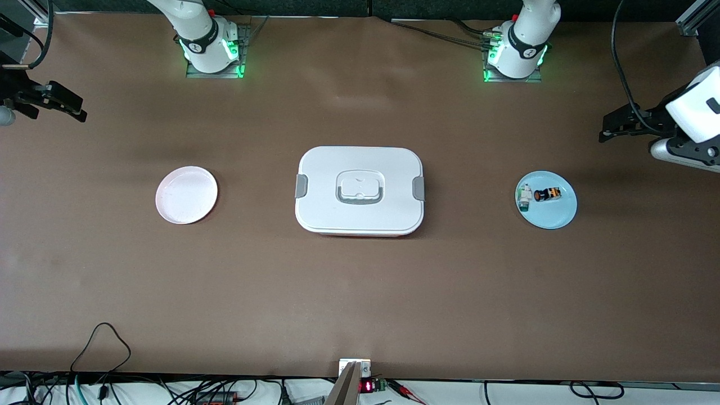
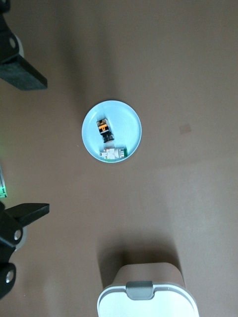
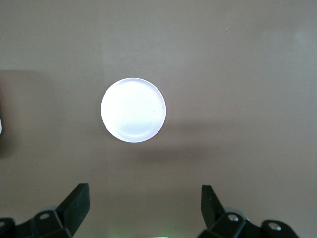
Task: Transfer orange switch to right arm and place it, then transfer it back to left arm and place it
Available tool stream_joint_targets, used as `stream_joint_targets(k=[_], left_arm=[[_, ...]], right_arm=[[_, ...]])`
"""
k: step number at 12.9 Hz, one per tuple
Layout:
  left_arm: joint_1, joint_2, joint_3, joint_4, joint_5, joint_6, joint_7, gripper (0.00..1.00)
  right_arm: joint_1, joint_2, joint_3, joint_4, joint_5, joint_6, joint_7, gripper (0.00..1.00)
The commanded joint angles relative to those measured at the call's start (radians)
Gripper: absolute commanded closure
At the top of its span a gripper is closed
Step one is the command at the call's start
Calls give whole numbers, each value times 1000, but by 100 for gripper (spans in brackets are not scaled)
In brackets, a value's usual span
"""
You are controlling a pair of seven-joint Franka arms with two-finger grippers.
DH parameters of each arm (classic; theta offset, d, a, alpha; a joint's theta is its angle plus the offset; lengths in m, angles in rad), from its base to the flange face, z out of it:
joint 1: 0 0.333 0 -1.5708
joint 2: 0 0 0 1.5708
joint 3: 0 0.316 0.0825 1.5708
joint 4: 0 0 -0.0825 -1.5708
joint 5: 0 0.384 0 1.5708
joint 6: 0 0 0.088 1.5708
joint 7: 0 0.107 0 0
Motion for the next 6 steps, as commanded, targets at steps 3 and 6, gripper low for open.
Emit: stream_joint_targets(k=[3,6], left_arm=[[-114,-23,98,-4,21,-8,19,0],[-114,-19,99,-2,30,-2,41,0]], right_arm=[[3,5,-2,22,9,-19,-11,0],[4,5,-2,20,9,-19,-13,0]])
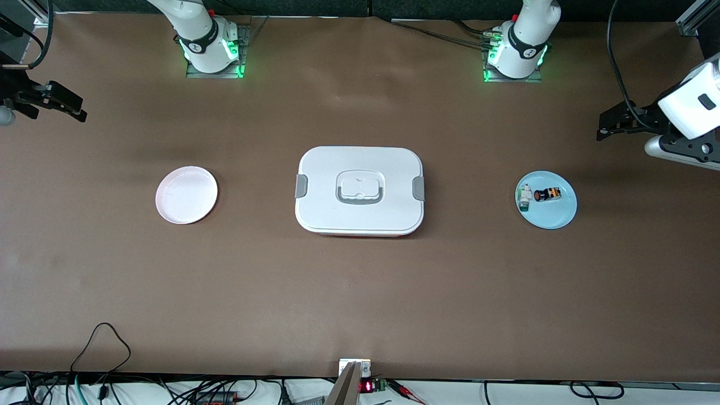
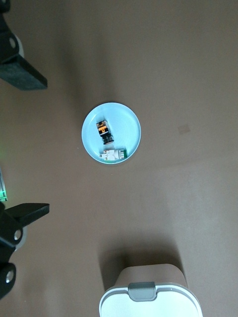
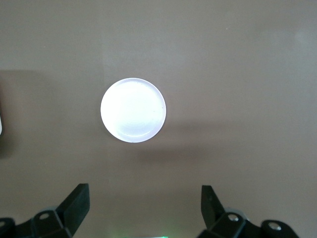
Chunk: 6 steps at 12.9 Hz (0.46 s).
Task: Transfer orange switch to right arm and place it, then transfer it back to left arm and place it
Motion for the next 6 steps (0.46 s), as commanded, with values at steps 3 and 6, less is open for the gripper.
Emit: stream_joint_targets(k=[3,6], left_arm=[[-17,-7,22,1,20,1,33,0],[-20,-7,19,1,19,6,20,0]], right_arm=[[6,6,-2,20,11,-19,-14,0],[6,6,-2,20,11,-19,-14,0]])
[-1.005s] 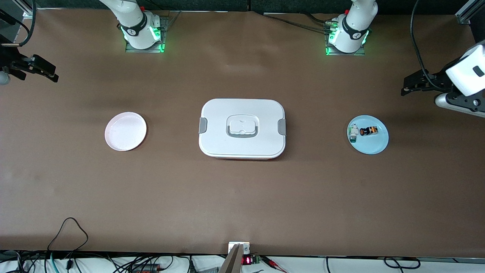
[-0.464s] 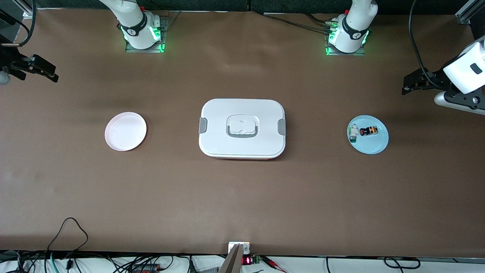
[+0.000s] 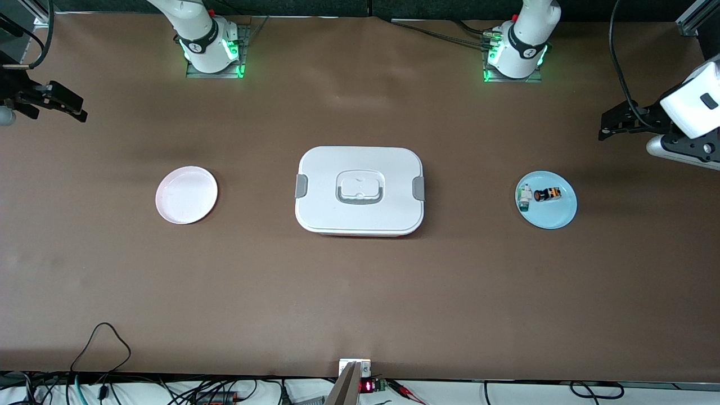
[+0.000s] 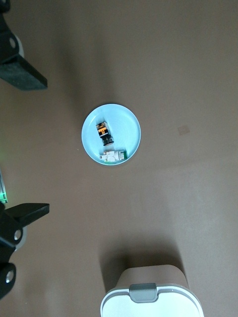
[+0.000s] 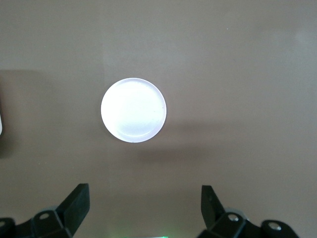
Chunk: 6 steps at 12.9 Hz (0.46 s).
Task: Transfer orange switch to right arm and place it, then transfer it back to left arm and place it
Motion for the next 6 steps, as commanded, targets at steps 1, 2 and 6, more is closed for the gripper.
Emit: stream_joint_targets(k=[1,2,6], left_arm=[[-19,-7,14,1,12,18,9,0],[-17,-7,14,1,12,24,9,0],[-17,-28,9,-8,14,-15,-126,0]], right_arm=[[4,6,-2,20,9,-19,-14,0],[4,6,-2,20,11,-19,-13,0],[4,6,-2,20,11,-19,-19,0]])
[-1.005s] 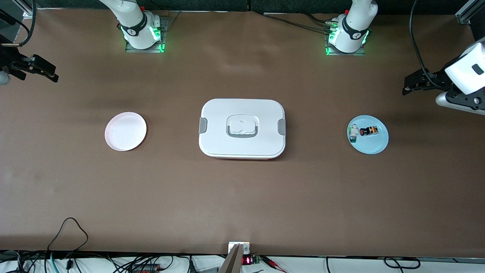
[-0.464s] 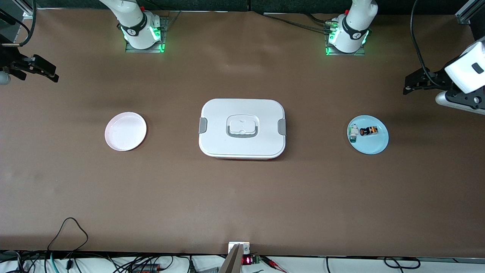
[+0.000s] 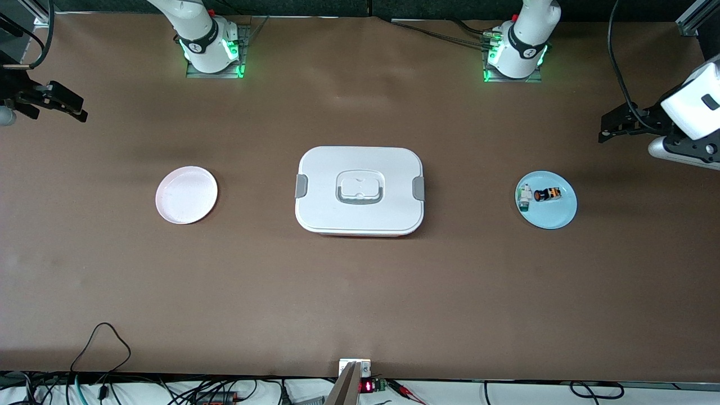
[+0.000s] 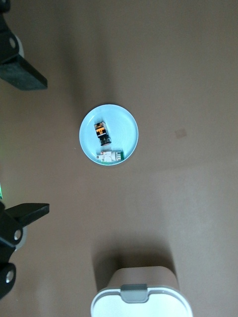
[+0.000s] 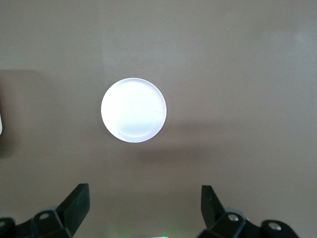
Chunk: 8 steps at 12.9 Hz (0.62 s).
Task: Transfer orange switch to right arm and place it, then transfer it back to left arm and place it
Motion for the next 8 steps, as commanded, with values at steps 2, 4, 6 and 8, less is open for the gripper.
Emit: stream_joint_targets(k=[2,4,6,8], left_arm=[[-16,-46,5,-25,15,-39,-69,0],[-14,-72,5,-54,15,-39,-69,0],[-14,-101,5,-88,15,-35,-72,0],[-14,-100,5,-88,17,-35,-74,0]], right_arm=[[3,6,-2,20,11,-19,-23,0],[3,6,-2,20,11,-19,-25,0],[3,6,-2,20,9,-19,-26,0],[3,6,-2,20,9,-19,-23,0]])
